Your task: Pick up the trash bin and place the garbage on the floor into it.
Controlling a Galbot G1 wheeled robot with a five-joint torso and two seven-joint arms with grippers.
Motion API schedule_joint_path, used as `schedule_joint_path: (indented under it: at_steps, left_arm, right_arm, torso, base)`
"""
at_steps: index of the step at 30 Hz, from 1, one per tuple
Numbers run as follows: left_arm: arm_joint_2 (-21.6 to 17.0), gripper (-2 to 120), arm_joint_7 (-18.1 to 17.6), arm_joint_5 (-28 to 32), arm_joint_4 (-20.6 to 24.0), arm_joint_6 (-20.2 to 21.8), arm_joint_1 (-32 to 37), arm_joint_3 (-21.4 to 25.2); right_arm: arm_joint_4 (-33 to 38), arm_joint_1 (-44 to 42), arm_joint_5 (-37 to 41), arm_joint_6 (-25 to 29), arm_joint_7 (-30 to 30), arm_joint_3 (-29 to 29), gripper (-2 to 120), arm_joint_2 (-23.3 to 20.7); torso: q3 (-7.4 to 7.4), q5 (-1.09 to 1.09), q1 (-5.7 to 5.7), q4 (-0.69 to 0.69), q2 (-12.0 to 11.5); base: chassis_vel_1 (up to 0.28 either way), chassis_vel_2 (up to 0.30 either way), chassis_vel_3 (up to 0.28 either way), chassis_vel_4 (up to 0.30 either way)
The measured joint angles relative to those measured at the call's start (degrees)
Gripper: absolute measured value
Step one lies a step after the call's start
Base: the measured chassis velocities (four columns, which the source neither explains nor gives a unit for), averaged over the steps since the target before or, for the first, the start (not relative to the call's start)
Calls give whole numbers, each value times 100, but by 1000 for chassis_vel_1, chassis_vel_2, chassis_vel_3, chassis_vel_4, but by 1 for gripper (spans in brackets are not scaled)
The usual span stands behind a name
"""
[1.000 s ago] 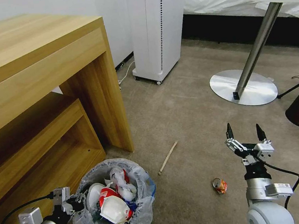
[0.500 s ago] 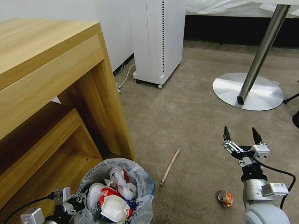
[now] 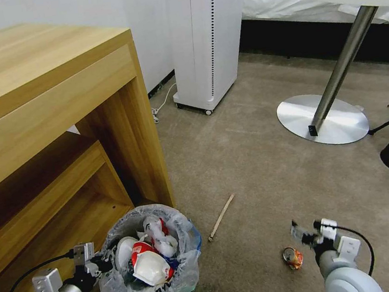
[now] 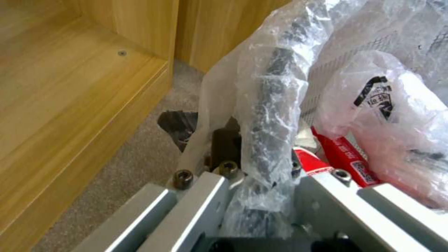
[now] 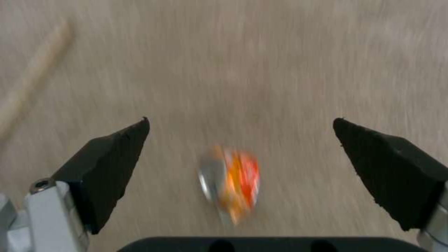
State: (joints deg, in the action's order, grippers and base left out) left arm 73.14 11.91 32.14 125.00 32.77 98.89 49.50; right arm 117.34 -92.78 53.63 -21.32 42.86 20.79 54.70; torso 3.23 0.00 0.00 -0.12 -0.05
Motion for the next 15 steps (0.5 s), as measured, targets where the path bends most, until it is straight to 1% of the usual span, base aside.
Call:
schedule_joint_path:
  at_steps: [1,2,4,5,6,8,9,10,13,14,15]
  left_arm:
    - [0,1,0,0,0,0,0,0]
    - [38,1,1,-19,-27,-29,-18,-12]
    - [88,1,11,-54,-58,-75,-23,-33]
    - [115,1,16,-70,-76,-103,-24,-37]
    - [115,1,16,-70,-76,-103,-24,-37]
    - [141,1,19,-76,-80,-120,-20,-31]
    - [160,1,25,-79,-79,-138,-9,-19]
    - [160,1,25,-79,-79,-138,-9,-19]
    - [212,1,28,-99,-72,-154,22,9]
    - [212,1,28,-99,-72,-154,22,9]
    - [245,1,28,-112,-59,-157,32,14]
  right_arm:
    - [0,0,0,0,0,0,100,0]
    - [-84,9,72,-167,62,-72,100,-90]
    - [-362,108,70,-279,73,-232,100,-196]
    - [-609,217,1,-306,-2,-388,100,-268]
    - [-609,217,1,-306,-2,-388,100,-268]
    - [-839,362,-78,-307,-102,-571,100,-337]
    - [-1030,520,-129,-287,-149,-767,100,-394]
    - [-1030,520,-129,-287,-149,-767,100,-394]
    - [-1350,864,-280,-155,-324,-1172,100,-507]
    - [-1350,864,-280,-155,-324,-1172,100,-507]
    - [-1511,1048,-348,-68,-379,-1421,100,-561]
  torso:
    - [0,0,0,0,0]
    - [0,-1,0,0,0]
    - [0,1,0,0,0]
    - [0,0,0,0,0]
    - [0,0,0,0,0]
    - [0,1,0,0,0]
    - [0,1,0,0,0]
    - [0,1,0,0,0]
    - [0,1,0,1,0]
    - [0,1,0,1,0]
    - [0,-1,0,1,0]
  base:
    - [0,0,0,0]
    - [0,0,0,0]
    - [0,0,0,0]
    - [0,0,0,0]
    - [0,0,0,0]
    - [0,0,0,0]
    - [0,0,0,0]
    - [0,0,0,0]
    - [0,0,0,0]
    - [0,0,0,0]
    - [0,0,0,0]
